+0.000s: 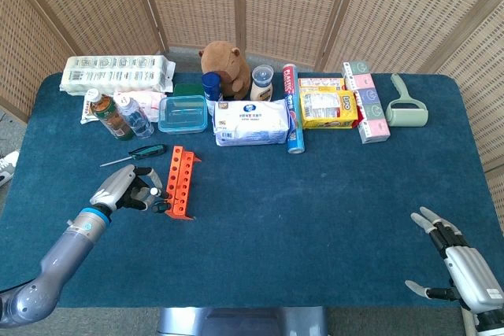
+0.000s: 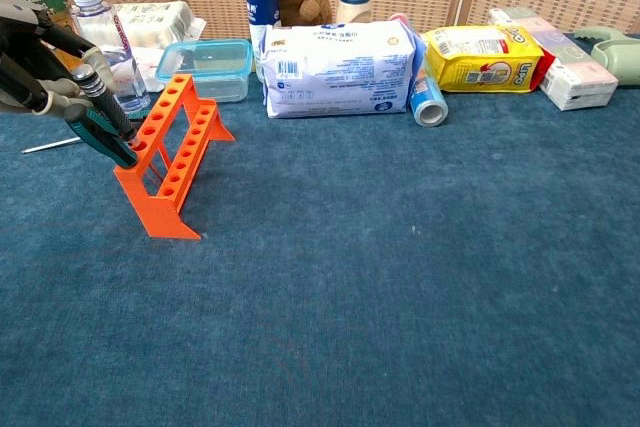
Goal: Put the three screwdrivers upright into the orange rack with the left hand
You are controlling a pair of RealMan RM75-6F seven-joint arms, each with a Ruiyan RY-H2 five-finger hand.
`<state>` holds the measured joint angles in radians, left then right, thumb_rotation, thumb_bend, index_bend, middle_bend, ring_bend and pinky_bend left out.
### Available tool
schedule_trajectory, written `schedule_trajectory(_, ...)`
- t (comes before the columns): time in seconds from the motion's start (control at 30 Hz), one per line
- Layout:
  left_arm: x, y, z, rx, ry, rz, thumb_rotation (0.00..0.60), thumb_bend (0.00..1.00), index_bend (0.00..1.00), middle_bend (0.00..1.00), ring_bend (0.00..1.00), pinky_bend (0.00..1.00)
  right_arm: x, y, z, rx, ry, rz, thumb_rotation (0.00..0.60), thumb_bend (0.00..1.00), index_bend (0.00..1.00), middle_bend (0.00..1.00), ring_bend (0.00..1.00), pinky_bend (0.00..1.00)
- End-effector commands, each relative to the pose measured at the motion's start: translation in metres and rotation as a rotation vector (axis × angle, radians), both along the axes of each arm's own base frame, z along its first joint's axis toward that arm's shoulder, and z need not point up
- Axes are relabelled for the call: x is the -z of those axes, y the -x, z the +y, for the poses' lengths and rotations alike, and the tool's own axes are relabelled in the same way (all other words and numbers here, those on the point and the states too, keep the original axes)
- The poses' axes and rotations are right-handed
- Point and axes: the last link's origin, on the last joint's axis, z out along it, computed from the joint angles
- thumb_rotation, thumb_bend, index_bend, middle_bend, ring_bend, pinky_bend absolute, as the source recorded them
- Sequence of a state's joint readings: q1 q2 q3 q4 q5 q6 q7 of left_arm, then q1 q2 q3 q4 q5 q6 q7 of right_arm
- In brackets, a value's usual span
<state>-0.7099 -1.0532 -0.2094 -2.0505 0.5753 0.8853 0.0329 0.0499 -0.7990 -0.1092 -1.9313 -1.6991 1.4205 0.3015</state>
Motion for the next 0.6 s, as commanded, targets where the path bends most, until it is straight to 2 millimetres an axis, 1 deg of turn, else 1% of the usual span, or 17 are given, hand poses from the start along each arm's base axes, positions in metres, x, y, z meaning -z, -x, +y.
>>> schedule_trajectory(0.03, -0.0007, -0.0013, 0.0005, -0.001, -0.004, -0.012, 0.6, 0.42, 0.51, 0.9, 0.88, 0.92, -0.0001, 0.0001, -0.0002, 0.001, 0.001, -0.001, 0.6, 0.0, 0.06, 0.0, 0.06, 0.05)
schedule_trajectory(0.27, -0.0034, -0.0042, -0.0013, 0.007, -0.005, -0.035, 0.6, 0.42, 0.51, 0.9, 0.88, 0.92, 0.0002, 0.0, 0.0001, 0.0, -0.002, -0.001, 0.6, 0.0, 0.06, 0.0, 0.06, 0.05)
schedule_trajectory(0.6, 0.0003, -0.0038, -0.0004, 0.006, 0.009, -0.043, 0.6, 0.42, 0.51, 0.9, 0.88, 0.92, -0.0002, 0.0, 0.0002, 0.0, -0.001, -0.001, 0.6, 0.0, 0.06, 0.0, 0.06, 0.05)
